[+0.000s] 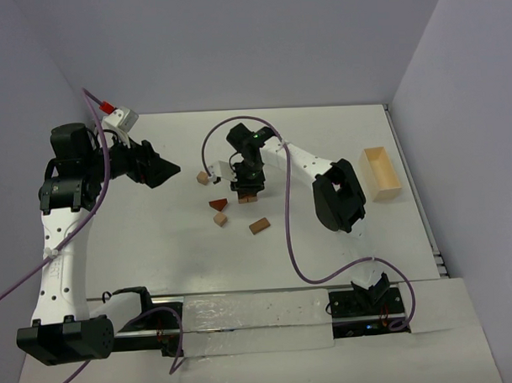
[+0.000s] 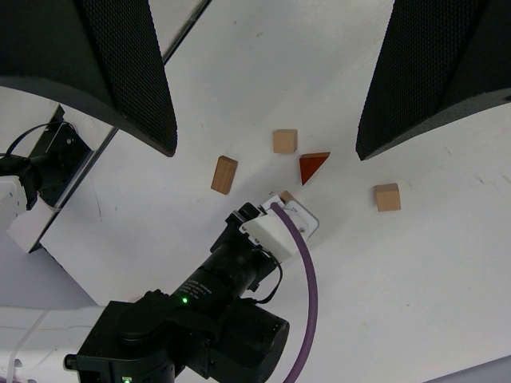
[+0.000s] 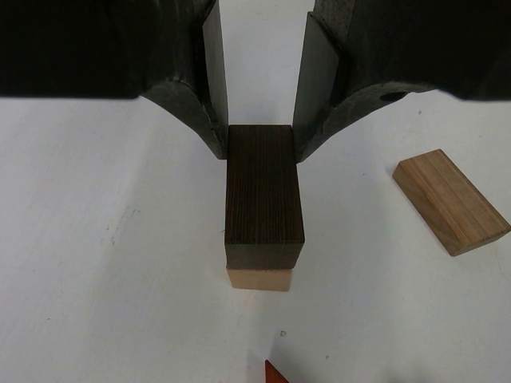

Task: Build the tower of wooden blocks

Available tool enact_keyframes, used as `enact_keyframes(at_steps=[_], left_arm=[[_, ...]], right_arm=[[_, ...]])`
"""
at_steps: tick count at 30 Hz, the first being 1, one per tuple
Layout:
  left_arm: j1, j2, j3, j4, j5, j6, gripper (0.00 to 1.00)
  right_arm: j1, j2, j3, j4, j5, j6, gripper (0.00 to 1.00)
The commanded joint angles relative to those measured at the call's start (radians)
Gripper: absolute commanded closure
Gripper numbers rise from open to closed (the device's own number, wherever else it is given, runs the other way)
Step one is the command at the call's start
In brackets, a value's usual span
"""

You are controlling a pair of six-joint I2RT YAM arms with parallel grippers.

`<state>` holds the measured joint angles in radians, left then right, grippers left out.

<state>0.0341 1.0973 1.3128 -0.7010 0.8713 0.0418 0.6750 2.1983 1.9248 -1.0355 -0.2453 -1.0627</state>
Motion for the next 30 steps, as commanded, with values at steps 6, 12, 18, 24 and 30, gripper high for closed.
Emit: enact_keyframes(at_steps=[6,12,18,24,30], left_arm=[[-0.003,-0.014,0.002,0.017,0.018,0.012,0.01],[-0.003,-0.013,0.003,0.016,0.017,0.012,0.01],[-0.003,-0.010,0.006,0.015,0.017,0.012,0.01],[-0.003,-0.008,0.006,0.017,0.017,0.010,0.01],[-0.003,-0.008,0.008,0.018,0.017,0.009,0.01]], right_arm=[[-0.006,-0.008,0.005,-0.003,0.004,0.012,0.49],[-0.005,-0.008,0.003,0.000,0.001,0.014,0.49],[-0.005,0.001,0.017,-0.012,0.000,0.018,0.54],[-0.005,0.001,0.018,-0.014,-0.002,0.023,0.59],[-0.006,0.000,0.014,-0.017,0.003,0.030,0.56]])
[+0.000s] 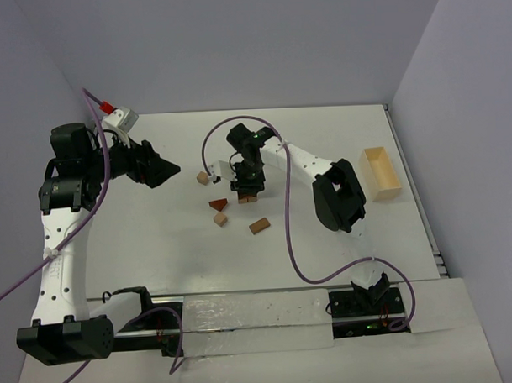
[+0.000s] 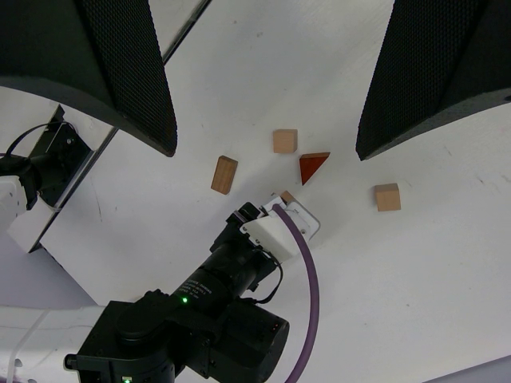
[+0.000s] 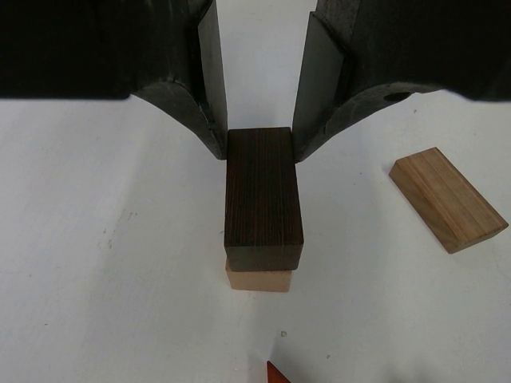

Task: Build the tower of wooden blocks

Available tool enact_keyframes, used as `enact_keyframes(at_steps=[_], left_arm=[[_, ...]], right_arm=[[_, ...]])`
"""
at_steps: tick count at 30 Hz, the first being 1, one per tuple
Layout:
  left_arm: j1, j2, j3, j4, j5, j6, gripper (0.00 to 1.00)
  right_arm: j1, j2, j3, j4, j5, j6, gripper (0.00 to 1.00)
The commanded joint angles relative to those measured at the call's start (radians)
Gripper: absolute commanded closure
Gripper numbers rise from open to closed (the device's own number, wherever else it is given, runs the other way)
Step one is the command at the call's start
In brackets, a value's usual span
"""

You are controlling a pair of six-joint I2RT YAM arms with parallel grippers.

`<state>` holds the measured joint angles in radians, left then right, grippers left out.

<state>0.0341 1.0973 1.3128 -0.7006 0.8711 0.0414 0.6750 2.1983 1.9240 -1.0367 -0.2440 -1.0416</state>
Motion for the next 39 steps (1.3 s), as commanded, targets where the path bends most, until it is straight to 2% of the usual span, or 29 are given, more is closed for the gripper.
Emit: enact_keyframes(at_steps=[1,7,8,9,11,12,13,21,29,34,39], left_arm=[[-0.003,-0.008,0.007,0.018,0.017,0.010,0.01],[-0.003,-0.007,0.010,0.016,0.017,0.011,0.01],[-0.003,-0.005,0.011,0.016,0.017,0.011,0.01],[-0.003,-0.005,0.011,0.016,0.017,0.012,0.01],[-0.003,-0.005,0.008,0.016,0.017,0.012,0.01],[-0.003,-0.005,0.007,0.016,0.017,0.012,0.01],[-0.003,-0.005,0.006,0.018,0.017,0.012,0.01],[-0.003,-0.002,0.005,0.012,0.008,0.021,0.01],[-0.003,-0.019,-0.042,0.005,-0.032,0.076,0.01],[-0.006,-0.019,-0.089,-0.004,-0.085,0.134,0.02],[-0.026,0.005,-0.138,-0.002,-0.143,0.179,0.10]], right_arm=[[-0.006,-0.001,0.013,-0.014,0.002,0.009,0.53],[-0.003,-0.005,0.009,-0.002,0.003,0.015,0.40],[-0.005,-0.003,0.012,-0.002,0.003,0.018,0.29],[-0.005,-0.003,0.012,-0.003,0.003,0.018,0.28],[-0.003,-0.007,0.017,-0.003,-0.001,0.022,0.19],[-0.003,-0.009,0.019,-0.003,-0.003,0.023,0.07],[-0.003,-0.009,0.020,-0.003,-0.004,0.023,0.03],[-0.004,-0.046,0.107,-0.052,-0.039,0.040,0.00],[-0.004,-0.218,0.164,-0.061,-0.112,0.107,0.00],[-0.025,-0.406,0.074,0.023,-0.147,0.189,0.00],[-0.109,-0.572,-0.105,0.134,-0.187,0.304,0.00]])
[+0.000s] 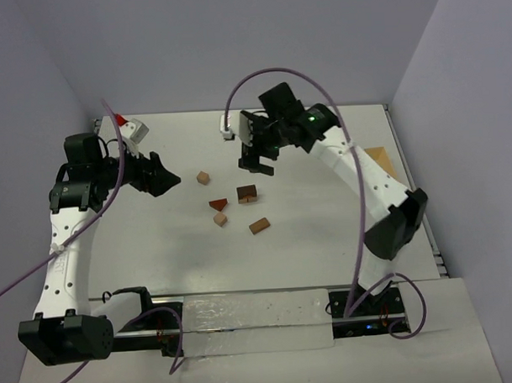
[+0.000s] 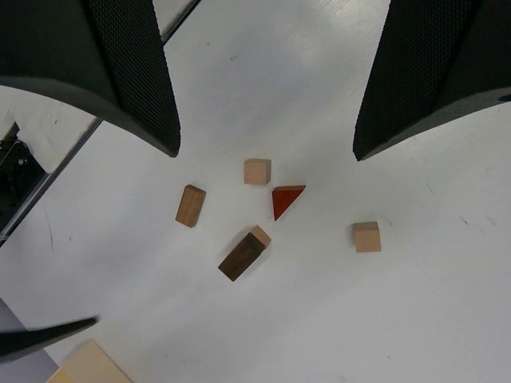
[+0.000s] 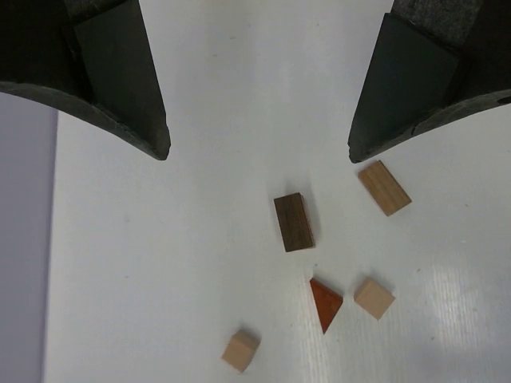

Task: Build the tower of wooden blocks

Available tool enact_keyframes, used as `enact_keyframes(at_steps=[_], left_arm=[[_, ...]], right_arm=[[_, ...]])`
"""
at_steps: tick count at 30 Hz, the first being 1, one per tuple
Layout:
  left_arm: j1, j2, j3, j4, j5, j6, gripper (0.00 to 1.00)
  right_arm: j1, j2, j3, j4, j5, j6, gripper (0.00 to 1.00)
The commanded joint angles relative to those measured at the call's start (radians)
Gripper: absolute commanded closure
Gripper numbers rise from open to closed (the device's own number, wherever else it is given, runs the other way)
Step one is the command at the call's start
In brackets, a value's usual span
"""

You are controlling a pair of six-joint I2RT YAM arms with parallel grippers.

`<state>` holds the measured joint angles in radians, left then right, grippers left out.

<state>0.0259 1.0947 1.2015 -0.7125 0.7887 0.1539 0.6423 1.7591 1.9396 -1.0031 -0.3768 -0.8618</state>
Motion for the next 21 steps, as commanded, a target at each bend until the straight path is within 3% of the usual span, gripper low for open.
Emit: enact_keyframes(at_steps=[1,4,8,11,14,16,18,21], left_arm=[[-0.042,0.009,-0.039,0.011,-0.079,0.069,0.12],[-0.122,0.025,-0.084,0.059,-0.175,0.072,0.18],[-0.158,0.078,-0.102,0.112,-0.256,0.200,0.22],[-0.154,0.200,-0.030,0.037,-0.215,0.413,0.30],[-0.123,0.388,0.097,-0.103,-0.089,0.751,0.36],[-0.100,0.464,0.134,-0.202,-0.030,0.909,0.37],[-0.070,0.545,0.212,-0.298,0.014,1.220,0.36],[-0.063,0.678,0.326,-0.328,-0.013,1.366,0.35]], right_arm=[[-0.078,-0.136,-0.159,0.121,-0.059,0.143,0.00],[-0.145,-0.243,-0.301,0.213,-0.067,0.210,0.00],[-0.195,-0.353,-0.493,0.275,-0.071,0.261,0.00],[-0.216,-0.401,-0.557,0.291,-0.068,0.284,0.00],[-0.236,-0.398,-0.578,0.286,-0.086,0.299,0.00],[-0.248,-0.386,-0.573,0.278,-0.110,0.301,0.00],[-0.255,-0.369,-0.564,0.260,-0.128,0.305,0.00],[-0.262,-0.362,-0.570,0.258,-0.143,0.309,0.00]])
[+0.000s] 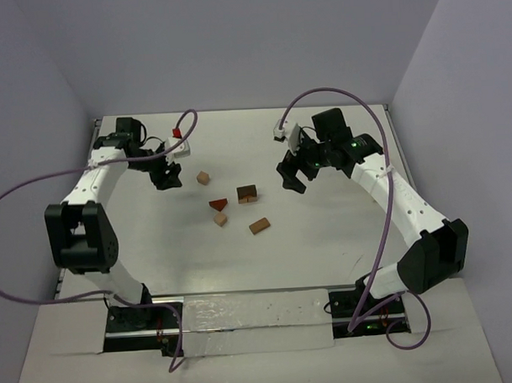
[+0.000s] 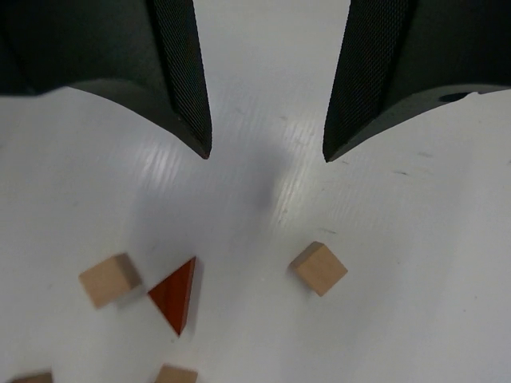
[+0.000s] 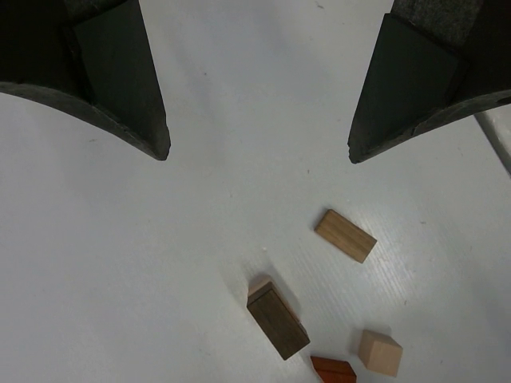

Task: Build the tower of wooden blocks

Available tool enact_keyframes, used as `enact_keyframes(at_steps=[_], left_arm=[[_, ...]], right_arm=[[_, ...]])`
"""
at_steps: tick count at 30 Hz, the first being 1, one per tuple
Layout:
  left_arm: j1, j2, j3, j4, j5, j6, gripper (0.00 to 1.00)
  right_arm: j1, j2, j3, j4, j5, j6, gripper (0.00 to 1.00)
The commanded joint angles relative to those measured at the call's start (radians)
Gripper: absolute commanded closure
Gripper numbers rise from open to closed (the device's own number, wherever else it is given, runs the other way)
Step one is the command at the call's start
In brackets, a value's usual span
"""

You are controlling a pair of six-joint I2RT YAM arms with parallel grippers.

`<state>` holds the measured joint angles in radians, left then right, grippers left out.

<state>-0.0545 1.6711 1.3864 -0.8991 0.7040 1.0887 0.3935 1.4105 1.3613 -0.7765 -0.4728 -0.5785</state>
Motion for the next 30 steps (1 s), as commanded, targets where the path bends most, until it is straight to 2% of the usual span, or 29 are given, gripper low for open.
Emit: enact_keyframes(at_steps=[1,4,10,19,25,30], left_arm=[[0.018,0.135,0.172,-0.152,0.066,0.449,0.34],[0.018,0.258,0.276,-0.171,0.080,0.499,0.30],[-0.007,0.393,0.346,-0.119,0.089,0.522,0.27],[-0.066,0.518,0.410,-0.098,0.069,0.542,0.27],[-0.086,0.595,0.497,-0.141,0.057,0.556,0.27],[-0.104,0.606,0.473,-0.154,0.035,0.582,0.33]], right_arm=[[-0.015,-0.012,0.004,0.032,-0.049,0.026,0.00],[-0.028,-0.008,-0.005,0.034,-0.058,0.028,0.00],[-0.044,0.011,-0.012,0.034,-0.068,0.031,0.00],[-0.048,0.021,-0.019,0.033,-0.075,0.028,0.00],[-0.048,0.015,-0.047,0.024,-0.077,0.019,0.00],[-0.050,0.008,-0.069,0.026,-0.073,0.009,0.00]])
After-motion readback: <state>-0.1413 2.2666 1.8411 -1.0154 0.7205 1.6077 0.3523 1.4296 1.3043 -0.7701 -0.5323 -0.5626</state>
